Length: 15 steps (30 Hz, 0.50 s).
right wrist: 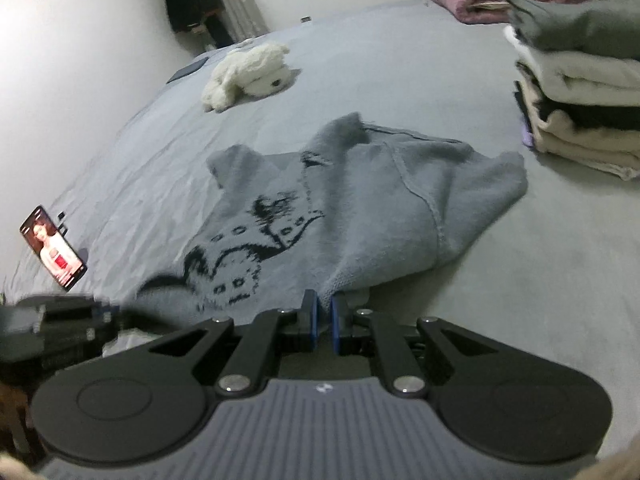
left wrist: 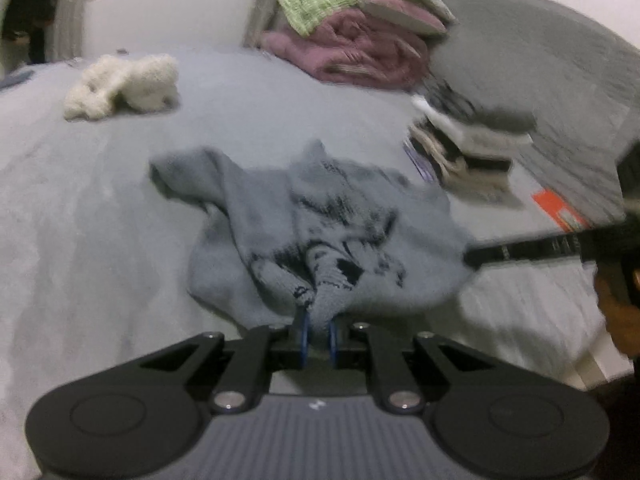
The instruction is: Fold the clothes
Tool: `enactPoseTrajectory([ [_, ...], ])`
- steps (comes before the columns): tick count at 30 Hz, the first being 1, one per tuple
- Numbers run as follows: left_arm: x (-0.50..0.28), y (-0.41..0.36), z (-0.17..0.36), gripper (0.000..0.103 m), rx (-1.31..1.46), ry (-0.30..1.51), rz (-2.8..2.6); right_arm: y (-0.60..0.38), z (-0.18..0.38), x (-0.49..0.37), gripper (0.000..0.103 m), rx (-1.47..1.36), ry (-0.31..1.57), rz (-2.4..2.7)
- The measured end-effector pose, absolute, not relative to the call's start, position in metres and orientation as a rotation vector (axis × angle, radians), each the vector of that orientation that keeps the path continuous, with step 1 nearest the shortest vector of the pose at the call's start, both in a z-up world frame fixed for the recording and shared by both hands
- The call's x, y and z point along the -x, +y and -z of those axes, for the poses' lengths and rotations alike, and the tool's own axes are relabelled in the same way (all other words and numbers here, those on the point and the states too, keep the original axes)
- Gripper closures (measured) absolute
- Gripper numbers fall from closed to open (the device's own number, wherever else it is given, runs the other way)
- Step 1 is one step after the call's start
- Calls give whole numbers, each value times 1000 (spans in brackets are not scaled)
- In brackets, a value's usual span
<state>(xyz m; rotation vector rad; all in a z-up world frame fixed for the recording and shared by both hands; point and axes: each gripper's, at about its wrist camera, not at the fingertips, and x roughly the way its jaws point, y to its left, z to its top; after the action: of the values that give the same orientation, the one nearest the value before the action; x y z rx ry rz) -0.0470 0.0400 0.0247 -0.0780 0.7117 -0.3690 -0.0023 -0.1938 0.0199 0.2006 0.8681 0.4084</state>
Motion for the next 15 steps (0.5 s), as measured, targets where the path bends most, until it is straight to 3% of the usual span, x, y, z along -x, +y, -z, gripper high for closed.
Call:
enactPoseTrajectory([
  [7,14,58,-52,94,134,570,218,-178,-25,-15,88,-204,810,-424],
  [8,8,59,-54,94,140,551,199,-176,-26,-18,84,-205,802,-426],
  [10,-4,62,-59,95,146,518,153,-172,-28,-23,50,-206,785,-430],
  [11,-12,65,-61,95,154,503,125,-170,-28,-26,42,-207,776,-432],
  [12,-20,69,-61,95,168,496,102,-168,-29,-28,38,-199,758,-422],
  [15,-42,79,-60,95,211,482,35,-166,-26,-38,37,-193,734,-399],
])
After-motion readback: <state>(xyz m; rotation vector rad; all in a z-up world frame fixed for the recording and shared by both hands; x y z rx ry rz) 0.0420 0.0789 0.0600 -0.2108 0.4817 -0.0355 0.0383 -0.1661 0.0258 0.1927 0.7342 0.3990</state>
